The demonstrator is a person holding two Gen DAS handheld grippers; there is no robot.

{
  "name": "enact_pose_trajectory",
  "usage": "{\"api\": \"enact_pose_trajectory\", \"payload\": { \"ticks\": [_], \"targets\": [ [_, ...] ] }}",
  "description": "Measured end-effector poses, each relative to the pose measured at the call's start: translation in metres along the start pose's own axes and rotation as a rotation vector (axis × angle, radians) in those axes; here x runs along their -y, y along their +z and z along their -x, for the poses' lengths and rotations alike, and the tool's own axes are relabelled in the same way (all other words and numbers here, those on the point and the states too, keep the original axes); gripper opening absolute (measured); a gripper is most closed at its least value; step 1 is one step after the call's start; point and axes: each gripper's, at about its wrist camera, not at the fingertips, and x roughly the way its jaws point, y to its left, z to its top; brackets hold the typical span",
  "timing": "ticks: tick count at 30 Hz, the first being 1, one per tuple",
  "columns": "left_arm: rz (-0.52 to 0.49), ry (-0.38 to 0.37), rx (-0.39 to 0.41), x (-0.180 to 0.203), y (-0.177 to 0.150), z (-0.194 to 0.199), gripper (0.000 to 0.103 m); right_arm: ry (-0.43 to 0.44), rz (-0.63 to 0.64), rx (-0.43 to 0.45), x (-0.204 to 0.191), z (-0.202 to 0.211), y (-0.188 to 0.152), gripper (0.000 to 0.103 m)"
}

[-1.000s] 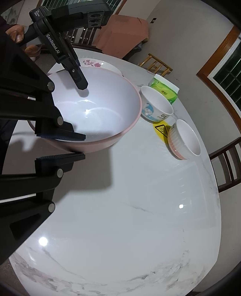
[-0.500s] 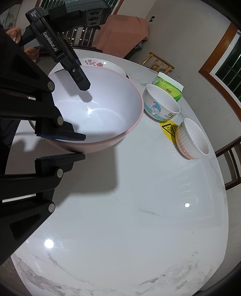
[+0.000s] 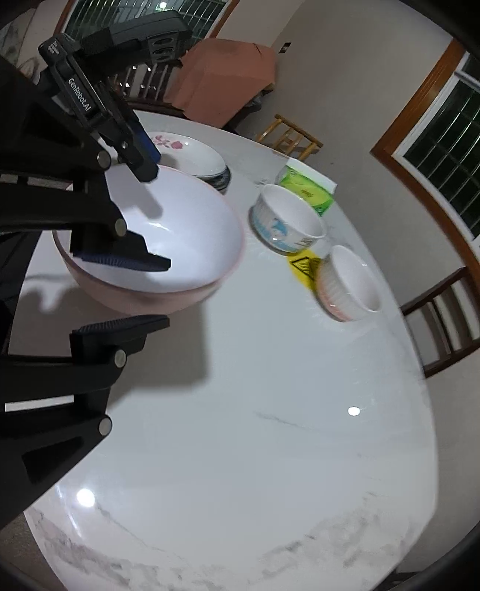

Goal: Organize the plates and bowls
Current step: 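Carry the pink bowl beside the plate stack, lower it, open both grippers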

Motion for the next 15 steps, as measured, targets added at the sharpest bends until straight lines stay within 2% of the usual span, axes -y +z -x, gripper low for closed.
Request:
{"api": "enact_pose_trajectory", "payload": {
  "ticks": [3, 4, 6, 8, 12, 15],
  "targets": [
    [-0.006, 0.013, 0.026, -0.005, -0.001, 0.010, 0.077, -0.004, 0.033, 0.015, -0.004, 0.010, 0.000, 0.036],
    [-0.007, 0.019, 0.032, -0.007, -0.001, 0.013, 0.078, -0.008, 0.040, 0.015, -0.005, 0.012, 0.001, 0.041],
    [0.001, 0.019, 0.046, -0.014, 0.000, 0.019, 0.079, -0.031, 0.039, 0.016, -0.008, 0.020, 0.003, 0.044],
    [0.007, 0.024, 0.052, -0.019, 0.002, 0.024, 0.080, -0.024, 0.043, 0.036, -0.010, 0.027, 0.006, 0.044],
    [0.040, 0.014, 0.055, -0.032, 0.006, 0.031, 0.082, -0.003, 0.072, 0.135, -0.017, 0.046, 0.009, 0.047],
    [0.060, 0.006, 0.048, -0.039, 0.013, 0.034, 0.083, 0.070, 0.111, 0.118, -0.029, 0.048, 0.015, 0.047]
  ]
}}
